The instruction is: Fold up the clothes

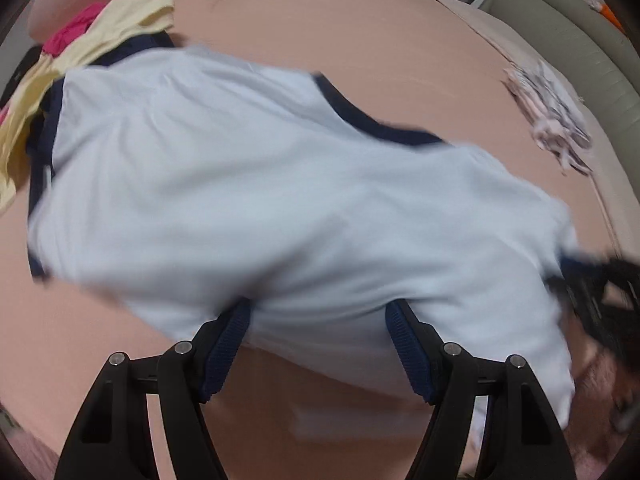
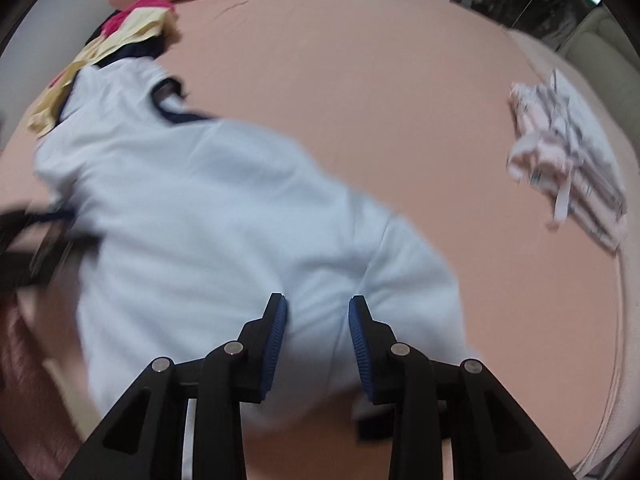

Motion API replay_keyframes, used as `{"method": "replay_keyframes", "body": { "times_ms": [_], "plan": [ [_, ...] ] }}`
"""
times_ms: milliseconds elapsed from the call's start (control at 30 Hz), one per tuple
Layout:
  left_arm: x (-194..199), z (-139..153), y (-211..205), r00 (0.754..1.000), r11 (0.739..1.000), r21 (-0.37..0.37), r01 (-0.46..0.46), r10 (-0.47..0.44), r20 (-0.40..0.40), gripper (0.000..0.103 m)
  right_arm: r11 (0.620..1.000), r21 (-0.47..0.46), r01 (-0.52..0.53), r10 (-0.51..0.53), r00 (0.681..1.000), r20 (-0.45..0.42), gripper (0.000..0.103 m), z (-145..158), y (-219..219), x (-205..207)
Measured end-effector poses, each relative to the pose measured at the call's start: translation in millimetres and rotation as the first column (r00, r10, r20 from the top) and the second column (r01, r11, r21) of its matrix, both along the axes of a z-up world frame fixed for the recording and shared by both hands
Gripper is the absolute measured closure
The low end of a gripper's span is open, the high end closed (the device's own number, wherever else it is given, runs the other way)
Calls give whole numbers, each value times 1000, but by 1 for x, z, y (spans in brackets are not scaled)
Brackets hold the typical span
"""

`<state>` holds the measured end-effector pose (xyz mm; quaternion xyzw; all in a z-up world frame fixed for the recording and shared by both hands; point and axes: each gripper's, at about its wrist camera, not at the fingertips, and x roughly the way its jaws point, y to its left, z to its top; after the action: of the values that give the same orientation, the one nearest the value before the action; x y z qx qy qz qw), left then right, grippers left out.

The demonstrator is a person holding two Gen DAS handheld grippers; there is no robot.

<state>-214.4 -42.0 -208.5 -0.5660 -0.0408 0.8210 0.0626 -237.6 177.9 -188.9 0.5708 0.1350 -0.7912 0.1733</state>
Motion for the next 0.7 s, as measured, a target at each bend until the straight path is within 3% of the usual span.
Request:
{"method": "replay_keyframes", "body": {
  "times_ms": [133, 233, 300, 367, 467, 600, 667, 700],
  "plan": [
    [-32, 4, 0, 999, 995, -100, 4, -9, -52, 33, 989, -105, -103, 118, 981, 153, 71, 0, -14, 40],
    [-32, 16, 0, 1000, 999, -48, -19, 18, -11, 35, 960, -155, -235, 264, 944, 199, 71, 6, -33, 68],
    [-7, 36, 10, 999, 998, 64, 18, -16, -36, 35, 945, -231, -232, 270, 952, 148, 71, 30, -26, 68],
    [20, 52, 27, 996, 989, 136, 61, -52, -66, 35, 950, -258, -174, 198, 978, 69, 71, 51, -9, 50],
    [46, 46, 56, 989, 964, 221, 144, -137, -46, 35, 969, -236, -75, 70, 997, -27, 71, 62, 8, 14],
    [63, 9, 97, 974, 972, 62, 226, -225, -24, 35, 990, -138, -10, 11, 1000, 6, 71, 19, 19, -45],
    [69, 5, 100, 967, 968, -20, 252, -252, -41, 33, 994, -112, 4, 5, 997, 76, 72, -6, 19, -49],
    [67, 6, 98, 966, 966, -53, 253, -255, -40, 33, 994, -113, 5, 4, 997, 72, 72, -7, 21, -43]
  ]
}}
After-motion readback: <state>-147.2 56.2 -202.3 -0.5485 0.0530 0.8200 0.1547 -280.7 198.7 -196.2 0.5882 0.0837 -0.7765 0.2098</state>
